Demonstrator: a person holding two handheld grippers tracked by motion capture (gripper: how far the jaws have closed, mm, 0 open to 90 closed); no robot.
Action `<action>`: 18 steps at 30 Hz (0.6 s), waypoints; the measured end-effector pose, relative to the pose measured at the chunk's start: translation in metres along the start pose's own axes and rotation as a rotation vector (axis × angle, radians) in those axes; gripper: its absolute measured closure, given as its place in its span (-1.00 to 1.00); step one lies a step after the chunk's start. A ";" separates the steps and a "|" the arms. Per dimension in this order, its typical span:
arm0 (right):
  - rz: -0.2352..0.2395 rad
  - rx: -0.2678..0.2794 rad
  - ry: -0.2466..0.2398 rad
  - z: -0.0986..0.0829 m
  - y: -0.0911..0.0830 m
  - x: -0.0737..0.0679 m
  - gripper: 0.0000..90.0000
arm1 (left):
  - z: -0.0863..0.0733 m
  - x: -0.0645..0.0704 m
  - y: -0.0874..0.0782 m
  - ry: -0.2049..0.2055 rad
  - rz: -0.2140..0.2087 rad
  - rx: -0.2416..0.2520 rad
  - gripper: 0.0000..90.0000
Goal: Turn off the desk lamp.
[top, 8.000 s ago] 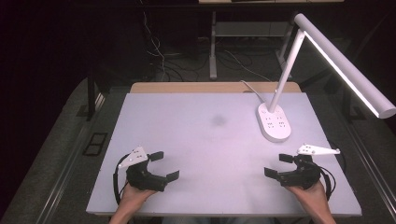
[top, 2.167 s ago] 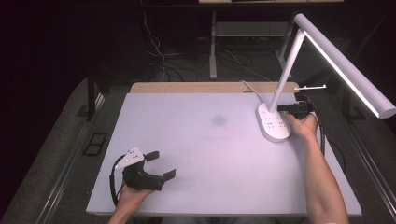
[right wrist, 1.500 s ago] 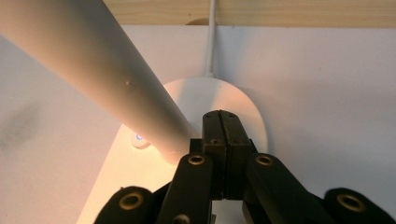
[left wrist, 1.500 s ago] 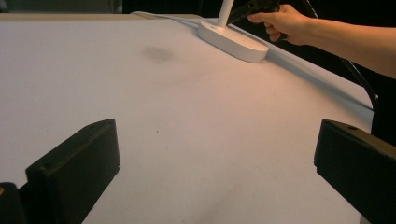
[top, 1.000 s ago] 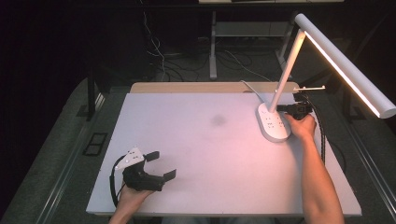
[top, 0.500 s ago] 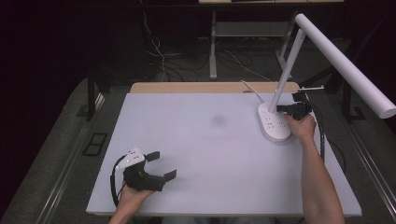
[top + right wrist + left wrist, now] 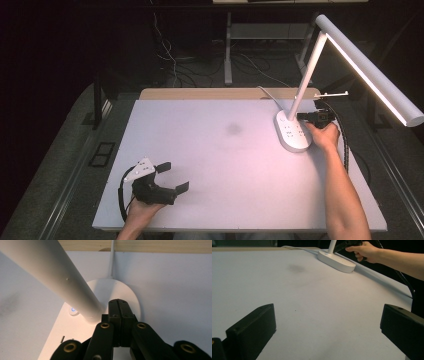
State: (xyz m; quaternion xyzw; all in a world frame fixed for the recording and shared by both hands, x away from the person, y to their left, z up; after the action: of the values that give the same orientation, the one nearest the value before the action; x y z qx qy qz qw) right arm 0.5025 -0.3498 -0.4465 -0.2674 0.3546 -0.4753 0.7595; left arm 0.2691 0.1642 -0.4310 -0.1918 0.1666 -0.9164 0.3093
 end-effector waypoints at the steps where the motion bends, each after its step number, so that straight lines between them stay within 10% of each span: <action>1: 0.002 0.002 -0.001 0.000 0.000 -0.001 1.00 | 0.000 0.000 0.000 -0.002 0.000 0.000 -1.00; 18: 0.003 0.011 -0.004 -0.002 0.003 -0.002 1.00 | 0.000 0.001 0.000 0.001 0.000 -0.004 -1.00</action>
State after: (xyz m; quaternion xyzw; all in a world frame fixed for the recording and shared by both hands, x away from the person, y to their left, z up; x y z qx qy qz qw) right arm 0.5018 -0.3467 -0.4491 -0.2637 0.3510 -0.4756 0.7623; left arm 0.2686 0.1639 -0.4313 -0.1919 0.1686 -0.9161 0.3090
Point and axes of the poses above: each handheld gripper's, and its own axes: y roughly forward along the jaws, z roughly out of its top, x roughly to its right, the point moved 3 cm from there along y, roughly forward along the jaws, and after that the axes turned 5 degrees about -x, right-handed, at the moved point
